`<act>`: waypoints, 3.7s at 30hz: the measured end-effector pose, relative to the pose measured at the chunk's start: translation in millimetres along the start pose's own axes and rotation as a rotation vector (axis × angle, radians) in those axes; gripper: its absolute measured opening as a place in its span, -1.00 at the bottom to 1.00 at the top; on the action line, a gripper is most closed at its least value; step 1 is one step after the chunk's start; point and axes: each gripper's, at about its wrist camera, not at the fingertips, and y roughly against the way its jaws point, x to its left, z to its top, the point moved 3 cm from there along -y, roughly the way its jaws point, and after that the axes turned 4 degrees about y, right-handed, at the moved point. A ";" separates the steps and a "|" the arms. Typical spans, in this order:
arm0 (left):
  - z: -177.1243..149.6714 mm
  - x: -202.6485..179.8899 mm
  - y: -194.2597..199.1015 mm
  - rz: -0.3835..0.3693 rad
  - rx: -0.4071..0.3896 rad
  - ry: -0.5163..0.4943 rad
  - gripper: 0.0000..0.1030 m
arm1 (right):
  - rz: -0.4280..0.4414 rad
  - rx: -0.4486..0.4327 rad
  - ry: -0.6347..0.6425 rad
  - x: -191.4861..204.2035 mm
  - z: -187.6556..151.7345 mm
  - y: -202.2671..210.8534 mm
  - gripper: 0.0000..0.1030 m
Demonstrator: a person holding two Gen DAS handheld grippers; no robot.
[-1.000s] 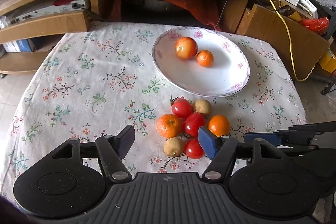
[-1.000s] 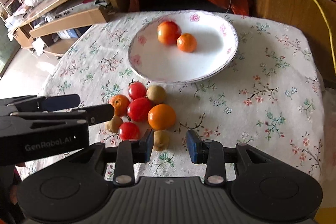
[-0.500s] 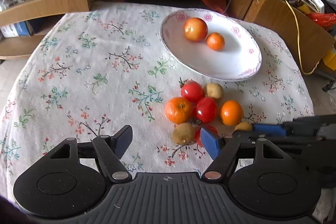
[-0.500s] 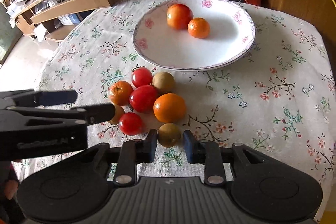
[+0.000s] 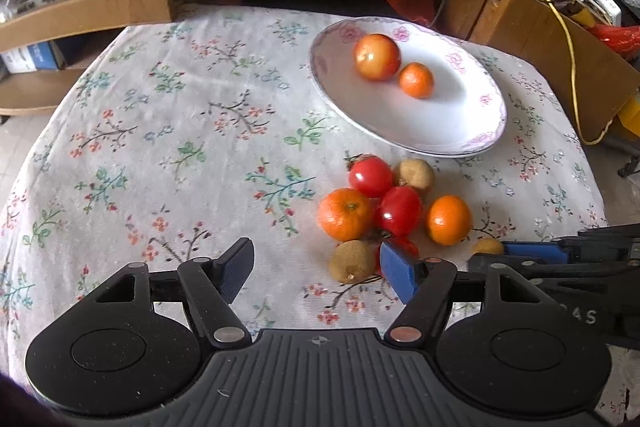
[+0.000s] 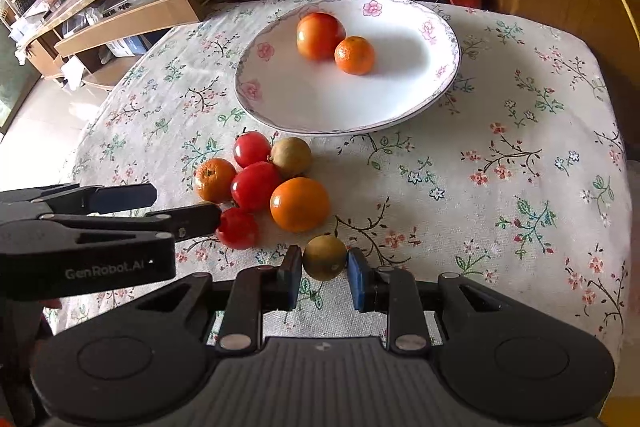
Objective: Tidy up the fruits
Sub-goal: 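Grasp a small brown round fruit with the right gripper, then grasp another small brown fruit with left gripper while right holds its brown fruit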
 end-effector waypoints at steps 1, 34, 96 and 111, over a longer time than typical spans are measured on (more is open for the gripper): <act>0.1 2.9 -0.8 0.006 0.004 0.007 0.50 | 0.001 0.001 -0.001 -0.9 -0.4 -0.1 -0.49; -3.6 -25.4 -14.5 0.006 0.018 -0.098 0.01 | 0.000 0.001 0.015 -5.9 -0.5 0.4 -0.49; 8.0 -40.0 7.4 -0.048 -0.030 -0.122 -0.37 | -0.007 -0.081 -0.037 -16.6 10.7 33.0 -0.50; 25.7 -50.2 8.5 -0.073 -0.058 -0.124 -0.36 | -0.005 -0.108 -0.041 -17.6 29.3 32.6 -0.50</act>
